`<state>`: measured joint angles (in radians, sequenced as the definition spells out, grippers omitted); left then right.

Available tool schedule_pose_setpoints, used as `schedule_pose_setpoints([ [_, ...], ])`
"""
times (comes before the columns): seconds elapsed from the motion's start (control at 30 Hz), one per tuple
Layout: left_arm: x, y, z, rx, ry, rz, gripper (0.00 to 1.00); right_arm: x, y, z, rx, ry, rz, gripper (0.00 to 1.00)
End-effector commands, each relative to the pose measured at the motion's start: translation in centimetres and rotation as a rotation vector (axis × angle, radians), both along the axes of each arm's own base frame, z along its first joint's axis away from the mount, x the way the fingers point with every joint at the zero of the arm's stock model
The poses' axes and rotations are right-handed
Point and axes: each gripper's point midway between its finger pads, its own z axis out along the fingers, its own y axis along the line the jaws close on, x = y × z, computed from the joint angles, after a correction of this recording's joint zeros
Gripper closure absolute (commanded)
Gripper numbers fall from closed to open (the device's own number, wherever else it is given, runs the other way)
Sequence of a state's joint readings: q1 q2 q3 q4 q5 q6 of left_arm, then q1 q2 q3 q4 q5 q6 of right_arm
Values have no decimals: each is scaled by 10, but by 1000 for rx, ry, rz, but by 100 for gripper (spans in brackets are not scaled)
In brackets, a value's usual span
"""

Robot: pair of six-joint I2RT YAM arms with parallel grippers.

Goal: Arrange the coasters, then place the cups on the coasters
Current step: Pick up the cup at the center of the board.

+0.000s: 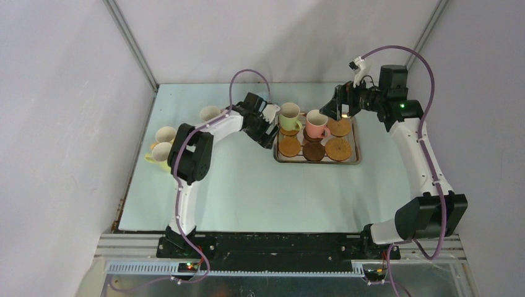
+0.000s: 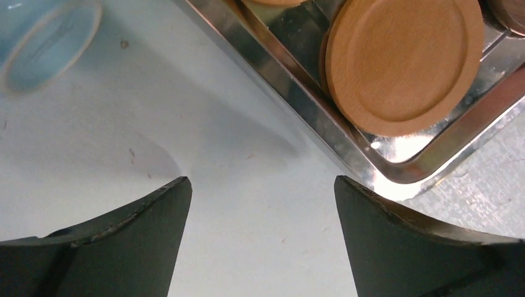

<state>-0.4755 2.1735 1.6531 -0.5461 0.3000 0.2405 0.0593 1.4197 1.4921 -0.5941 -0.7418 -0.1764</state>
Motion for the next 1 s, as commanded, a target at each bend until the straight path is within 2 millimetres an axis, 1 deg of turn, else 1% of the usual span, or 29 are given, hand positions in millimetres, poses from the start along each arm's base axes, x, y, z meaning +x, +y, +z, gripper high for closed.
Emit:
schedule_pose_setpoints([
  [0.0,15,-10,64,-115,-159,28,7,4,-1,5,-12,-34,-6,0],
  [0.03,17,-10,70,-126,-174,36,7,4,0,5,-12,-33,-5,1],
  [0.07,21,-10,83,-142,-208,43,7,4,0,5,-13,-33,-4,1],
  [0.1,24,-10,89,-147,-224,47,6,5,0,4,-12,-30,-4,0],
  [0.13,29,-10,99,-152,-256,53,6,5,0,2,-12,-25,-4,0],
  [0.17,33,-9,103,-143,-272,61,5,6,0,2,-11,-21,-5,0],
  [0.2,38,-9,111,-142,-292,68,5,6,0,1,-11,-19,-5,1],
  [0.23,44,-6,109,-118,-304,90,4,7,0,0,-12,-16,-5,1],
  [0.27,53,-5,118,-118,-325,115,4,7,1,-1,-14,-16,-6,1],
  [0.3,61,0,114,-93,-332,152,2,8,2,-2,-15,-12,-4,1],
  [0.33,69,0,123,-107,-346,188,1,8,2,-3,-17,-11,-6,1],
  [0.43,94,4,128,-133,-349,280,0,10,3,-6,-21,-3,-5,1],
  [0.47,99,8,128,-142,-331,325,0,10,4,-7,-21,-1,-5,1],
  [0.5,109,8,127,-142,-333,348,0,10,4,-7,-21,1,-5,1],
  [0.53,112,12,124,-147,-305,388,0,10,4,-8,-22,2,-6,1],
  [0.57,122,12,124,-154,-307,411,1,11,4,-8,-23,3,-6,1],
  [0.6,125,16,120,-156,-285,443,1,11,4,-9,-23,6,-5,1],
  [0.63,134,16,119,-163,-284,458,1,11,4,-10,-25,7,-7,1],
  [0.67,136,19,116,-165,-265,483,1,11,5,-10,-25,7,-6,1],
  [0.7,144,20,115,-172,-259,506,2,12,5,-10,-26,7,-7,1],
  [0.77,153,22,111,-185,-253,532,2,12,6,-11,-30,9,-8,1],
  [0.8,156,21,103,-189,-237,543,2,13,6,-12,-31,11,-8,0],
  [0.83,161,22,108,-201,-248,558,2,13,6,-13,-33,12,-11,0],
  [0.87,164,22,101,-202,-238,560,2,14,7,-14,-36,13,-9,0],
  [0.9,167,21,103,-214,-242,570,2,14,7,-15,-39,13,-11,0],
  [0.93,169,21,95,-211,-231,575,2,15,8,-16,-39,17,-10,0],
  [0.97,172,20,96,-222,-228,585,2,15,8,-16,-42,17,-11,0],
])
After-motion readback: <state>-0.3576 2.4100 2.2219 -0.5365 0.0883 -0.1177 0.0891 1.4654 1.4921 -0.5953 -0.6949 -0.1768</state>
